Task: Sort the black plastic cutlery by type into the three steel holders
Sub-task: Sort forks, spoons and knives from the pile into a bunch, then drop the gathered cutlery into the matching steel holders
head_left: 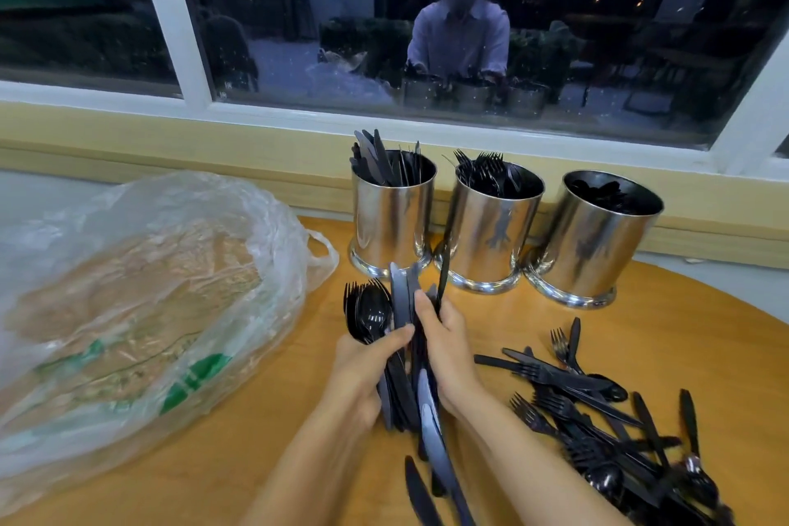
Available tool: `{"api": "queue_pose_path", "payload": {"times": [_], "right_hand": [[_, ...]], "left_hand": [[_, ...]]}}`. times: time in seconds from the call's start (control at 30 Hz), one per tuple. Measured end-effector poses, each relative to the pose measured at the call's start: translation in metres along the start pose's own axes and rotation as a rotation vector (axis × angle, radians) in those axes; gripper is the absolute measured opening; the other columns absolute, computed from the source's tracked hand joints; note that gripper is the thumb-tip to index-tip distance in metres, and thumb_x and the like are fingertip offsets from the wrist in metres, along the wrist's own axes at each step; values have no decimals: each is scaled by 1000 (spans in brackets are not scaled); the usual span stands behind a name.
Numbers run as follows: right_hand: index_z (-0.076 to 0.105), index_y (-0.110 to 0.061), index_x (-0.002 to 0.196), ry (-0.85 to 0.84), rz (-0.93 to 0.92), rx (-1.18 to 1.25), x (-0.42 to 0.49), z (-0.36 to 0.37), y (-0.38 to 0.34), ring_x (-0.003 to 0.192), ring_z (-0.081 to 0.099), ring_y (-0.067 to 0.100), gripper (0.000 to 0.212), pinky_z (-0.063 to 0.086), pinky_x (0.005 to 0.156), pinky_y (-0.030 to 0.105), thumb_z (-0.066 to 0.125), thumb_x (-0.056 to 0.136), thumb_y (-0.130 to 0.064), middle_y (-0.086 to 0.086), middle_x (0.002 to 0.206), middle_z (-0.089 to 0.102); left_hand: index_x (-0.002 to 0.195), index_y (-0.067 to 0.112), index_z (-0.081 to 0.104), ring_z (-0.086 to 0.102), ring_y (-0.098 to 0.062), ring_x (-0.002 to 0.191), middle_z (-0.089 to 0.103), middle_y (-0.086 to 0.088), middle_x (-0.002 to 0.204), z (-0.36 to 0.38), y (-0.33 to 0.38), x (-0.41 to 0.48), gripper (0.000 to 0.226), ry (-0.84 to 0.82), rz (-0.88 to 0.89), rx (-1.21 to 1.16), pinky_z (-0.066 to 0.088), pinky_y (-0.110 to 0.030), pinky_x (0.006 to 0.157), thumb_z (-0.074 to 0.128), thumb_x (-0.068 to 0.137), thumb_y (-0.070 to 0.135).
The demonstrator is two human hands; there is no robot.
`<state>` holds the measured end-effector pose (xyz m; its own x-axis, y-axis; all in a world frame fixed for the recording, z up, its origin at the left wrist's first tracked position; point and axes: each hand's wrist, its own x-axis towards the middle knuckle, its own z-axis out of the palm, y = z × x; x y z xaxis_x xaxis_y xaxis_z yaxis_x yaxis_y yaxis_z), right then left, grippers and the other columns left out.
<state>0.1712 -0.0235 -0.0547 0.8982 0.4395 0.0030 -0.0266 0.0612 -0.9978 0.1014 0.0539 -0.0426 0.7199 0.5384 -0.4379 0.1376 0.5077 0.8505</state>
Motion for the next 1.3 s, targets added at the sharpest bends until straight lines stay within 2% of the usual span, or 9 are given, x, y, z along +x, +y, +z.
{"api": "queue_pose_path", "payload": {"times": [0.1,0.27,0.33,0.47,0.57,0.7,0.9,1.13,1.3], "right_hand": [[65,-10,106,-79,23,23,2,-2,-1,88,70,19,21,56,79,33,61,94,-27,6,93,74],[56,-8,98,-79,48,16,12,-7,-1,66,63,21,17,55,63,34,53,99,-25,15,78,64],[56,-10,99,-44,40,-31,19,-9,3,75,62,24,21,55,74,41,50,101,-30,19,84,63],[60,-7,85,79,1,-99,27,-12,3,91,56,14,37,43,78,20,42,103,-33,1,86,59],[49,-11,96,154,5,10,35,-18,-7,79,63,19,23,50,86,32,38,105,-30,-5,68,60],[43,-14,110,144,-90,116,42,-33,-34,48,39,9,11,44,49,22,38,105,-22,-2,63,38],[44,-17,81,-35,41,0,19,-50,-65,44,27,7,24,23,39,19,60,96,-28,-5,59,35],[49,-16,83,-280,204,-431,-48,-55,-63,41,37,3,26,29,39,17,69,88,-32,0,71,48],[60,-14,94,-434,127,-950,-109,-50,-58,61,50,7,38,39,55,20,74,80,-46,-6,72,54]], "left_hand": [[96,-1,71,72,-26,66,74,-15,76,2,-1,3,15,26,-14,30,57,-35,62,76,82,4],[92,1,73,73,-26,75,75,-15,82,1,-2,8,14,37,-26,7,60,-37,71,78,81,8],[93,2,73,74,-25,81,76,-16,88,0,-1,8,16,19,-19,-22,60,-40,79,79,80,9],[101,0,70,74,-21,91,76,-12,94,1,3,11,24,8,-6,-64,56,-44,90,77,80,7],[110,0,68,72,-23,95,75,-12,100,-1,7,16,30,35,22,-89,56,-45,91,75,83,9],[113,0,64,72,-25,96,73,-15,103,-7,22,15,31,47,80,-146,56,-44,89,73,84,9],[95,8,65,72,-18,80,71,-8,88,-17,42,-4,7,-6,164,-168,58,-41,82,69,89,10],[97,6,64,72,-16,71,71,-6,80,-35,34,-39,8,-32,174,-179,58,-41,84,67,89,5],[95,6,65,72,-18,77,71,-8,87,-48,15,-68,5,-25,163,-178,59,-40,83,66,90,5]]}}
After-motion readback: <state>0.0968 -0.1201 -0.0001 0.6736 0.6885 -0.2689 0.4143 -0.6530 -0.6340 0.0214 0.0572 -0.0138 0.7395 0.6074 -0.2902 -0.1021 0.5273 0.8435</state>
